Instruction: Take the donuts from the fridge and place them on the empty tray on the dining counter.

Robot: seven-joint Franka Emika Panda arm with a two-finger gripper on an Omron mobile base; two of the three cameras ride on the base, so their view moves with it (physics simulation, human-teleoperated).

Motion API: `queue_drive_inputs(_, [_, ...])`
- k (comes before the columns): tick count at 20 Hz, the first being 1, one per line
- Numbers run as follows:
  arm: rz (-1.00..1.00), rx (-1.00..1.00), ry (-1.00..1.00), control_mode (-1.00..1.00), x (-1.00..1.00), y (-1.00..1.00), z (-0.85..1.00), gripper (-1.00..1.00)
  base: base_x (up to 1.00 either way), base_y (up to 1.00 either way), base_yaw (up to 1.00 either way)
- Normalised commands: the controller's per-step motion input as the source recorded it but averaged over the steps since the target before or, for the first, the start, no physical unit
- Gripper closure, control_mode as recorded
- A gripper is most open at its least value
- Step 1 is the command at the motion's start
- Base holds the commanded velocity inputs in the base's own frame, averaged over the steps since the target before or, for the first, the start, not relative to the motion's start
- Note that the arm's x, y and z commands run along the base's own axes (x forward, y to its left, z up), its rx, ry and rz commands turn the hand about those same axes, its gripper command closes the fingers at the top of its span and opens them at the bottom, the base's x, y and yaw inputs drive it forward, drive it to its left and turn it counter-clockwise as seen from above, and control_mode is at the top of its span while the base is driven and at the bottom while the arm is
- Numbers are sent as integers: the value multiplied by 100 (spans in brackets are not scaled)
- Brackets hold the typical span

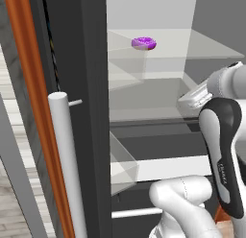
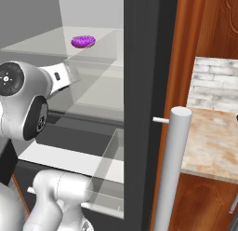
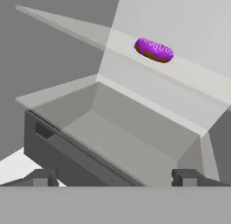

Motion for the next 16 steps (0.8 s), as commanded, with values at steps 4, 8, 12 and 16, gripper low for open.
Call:
queue_drive_inputs(4, [0, 0, 0, -100, 45, 23, 59, -100, 0, 0, 0])
queue_drive_inputs(8, [0, 0, 1, -100, 51, 29, 46, -100, 0, 0, 0])
queue_drive_inputs(12, [0, 1, 0, -100, 50, 16, 25, -100, 0, 0, 0])
queue_drive_inputs(16, [0, 1, 0, -100, 56, 0, 9, -100, 0, 0, 0])
